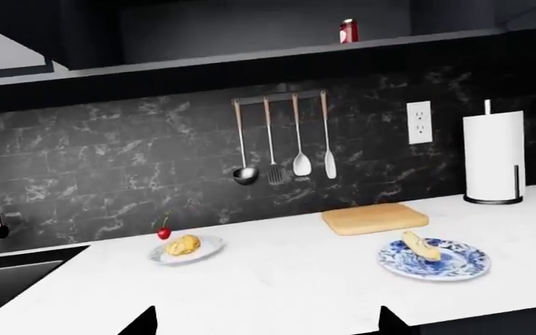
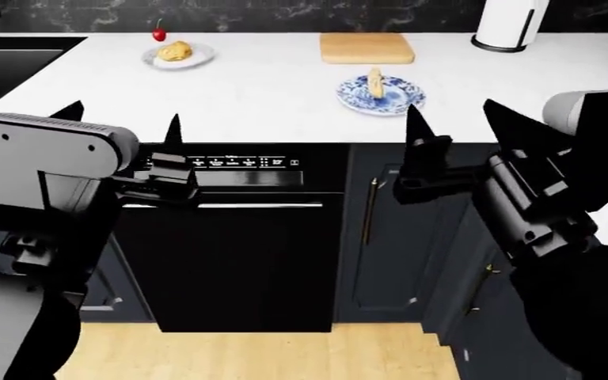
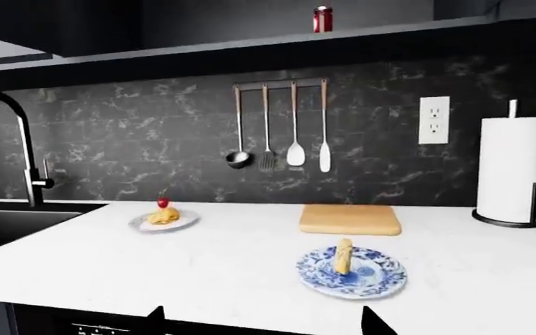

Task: From the different types of pastries on the counter, select a croissant and place it on the cutting board. Then retrieve a jar of jam from the cabinet and place it alongside the croissant on the cutting board.

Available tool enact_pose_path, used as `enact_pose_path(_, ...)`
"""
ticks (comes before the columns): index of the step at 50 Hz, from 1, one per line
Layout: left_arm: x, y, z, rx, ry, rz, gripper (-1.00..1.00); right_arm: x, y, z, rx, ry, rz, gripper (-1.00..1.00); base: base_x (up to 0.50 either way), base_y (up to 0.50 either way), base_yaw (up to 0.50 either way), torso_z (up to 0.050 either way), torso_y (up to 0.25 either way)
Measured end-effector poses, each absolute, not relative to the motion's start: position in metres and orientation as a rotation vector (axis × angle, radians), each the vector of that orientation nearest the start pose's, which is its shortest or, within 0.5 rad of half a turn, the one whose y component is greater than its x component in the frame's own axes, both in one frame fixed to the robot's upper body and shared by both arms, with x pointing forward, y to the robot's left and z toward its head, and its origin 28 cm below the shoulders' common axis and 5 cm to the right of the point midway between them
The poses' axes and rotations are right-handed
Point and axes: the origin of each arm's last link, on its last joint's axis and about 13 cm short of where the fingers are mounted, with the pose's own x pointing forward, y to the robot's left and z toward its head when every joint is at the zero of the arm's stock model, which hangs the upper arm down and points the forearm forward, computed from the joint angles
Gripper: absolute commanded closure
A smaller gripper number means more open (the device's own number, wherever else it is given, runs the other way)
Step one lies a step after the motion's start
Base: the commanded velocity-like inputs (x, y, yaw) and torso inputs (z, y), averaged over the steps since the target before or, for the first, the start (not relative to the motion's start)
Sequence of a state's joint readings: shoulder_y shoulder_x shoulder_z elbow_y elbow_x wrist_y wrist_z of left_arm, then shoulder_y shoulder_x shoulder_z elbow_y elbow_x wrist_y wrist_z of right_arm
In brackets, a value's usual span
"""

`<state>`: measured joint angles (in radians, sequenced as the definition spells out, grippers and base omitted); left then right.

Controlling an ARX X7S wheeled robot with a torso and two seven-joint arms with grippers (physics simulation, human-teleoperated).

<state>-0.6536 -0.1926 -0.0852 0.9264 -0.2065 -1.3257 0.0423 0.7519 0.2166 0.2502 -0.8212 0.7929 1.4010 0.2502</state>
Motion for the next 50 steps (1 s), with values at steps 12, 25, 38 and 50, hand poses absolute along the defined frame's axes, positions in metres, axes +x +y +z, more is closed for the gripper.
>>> enact_pose_path(12, 0.216, 0.241, 0.266, 0.104, -0.252, -0.101, -1.00, 0.216, -0.124, 0.286, 0.000, -0.218, 0.227, -1.00, 0.50, -0.15, 0.00, 0.050, 0.023)
enact_pose_path(25, 0.219, 0.240, 0.281, 0.119, -0.257, -0.130, -1.00, 0.211, -0.137, 0.286, -0.044, -0.214, 0.190, -1.00, 0.50, -0.19, 0.00, 0.050, 0.024)
enact_pose_path(38, 0.218, 0.241, 0.289, 0.116, -0.267, -0.133, -1.00, 0.207, -0.144, 0.290, -0.074, -0.219, 0.188, -1.00, 0.50, -0.08, 0.00, 0.050, 0.024)
enact_pose_path(50, 0.214, 0.241, 0.294, 0.116, -0.275, -0.135, -1.00, 0.203, -0.149, 0.293, -0.080, -0.221, 0.183, -1.00, 0.50, -0.09, 0.00, 0.050, 0.024)
